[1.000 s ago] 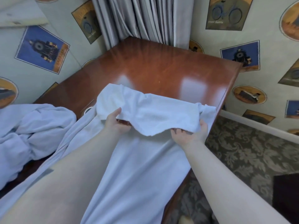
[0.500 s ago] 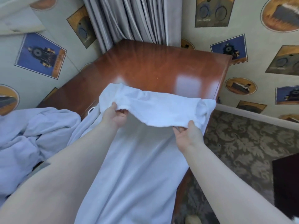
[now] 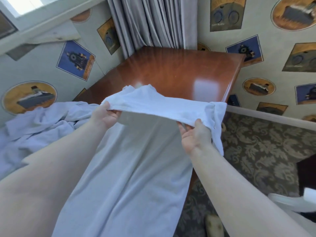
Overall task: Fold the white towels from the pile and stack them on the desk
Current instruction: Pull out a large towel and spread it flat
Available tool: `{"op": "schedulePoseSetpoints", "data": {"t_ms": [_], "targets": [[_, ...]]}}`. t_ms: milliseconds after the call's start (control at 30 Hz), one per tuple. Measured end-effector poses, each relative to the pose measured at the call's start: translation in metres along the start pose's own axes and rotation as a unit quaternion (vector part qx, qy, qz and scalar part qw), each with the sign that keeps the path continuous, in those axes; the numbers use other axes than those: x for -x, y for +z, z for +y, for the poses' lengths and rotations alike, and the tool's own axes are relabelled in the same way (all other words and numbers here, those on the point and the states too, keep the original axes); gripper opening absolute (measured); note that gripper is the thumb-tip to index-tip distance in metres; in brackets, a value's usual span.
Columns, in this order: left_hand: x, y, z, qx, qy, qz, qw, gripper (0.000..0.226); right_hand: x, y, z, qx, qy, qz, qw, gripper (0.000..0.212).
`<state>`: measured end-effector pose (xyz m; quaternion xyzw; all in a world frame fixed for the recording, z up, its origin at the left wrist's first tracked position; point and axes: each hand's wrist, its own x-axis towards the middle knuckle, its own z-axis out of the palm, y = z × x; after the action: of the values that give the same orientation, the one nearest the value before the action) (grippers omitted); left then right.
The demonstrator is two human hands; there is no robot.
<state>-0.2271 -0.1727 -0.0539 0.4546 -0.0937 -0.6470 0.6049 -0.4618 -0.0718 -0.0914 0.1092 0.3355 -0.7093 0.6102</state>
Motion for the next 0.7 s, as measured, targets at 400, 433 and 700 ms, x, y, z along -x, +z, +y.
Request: {"op": "schedulePoseSetpoints", "data": {"t_ms": [400,433,700], "targets": [[0.117,-0.142,0.062,-0.055,0.008,-0.007,0.998,0.033,0.154,-0.050,0.097,0.020,-0.004,-0.034,0.999,0.028],[0.125,-0.148,0.059,-0.045,0.002,0.002,0.999,0.035,0.161,-0.056,0.102,0.013,0.005,-0.029,0.999,0.029],[0.170,-0.196,0.029,0.013,-0.013,0.054,0.998,0.041,0.196,-0.083,0.129,0.014,0.061,0.012,0.998,0.031]]}}
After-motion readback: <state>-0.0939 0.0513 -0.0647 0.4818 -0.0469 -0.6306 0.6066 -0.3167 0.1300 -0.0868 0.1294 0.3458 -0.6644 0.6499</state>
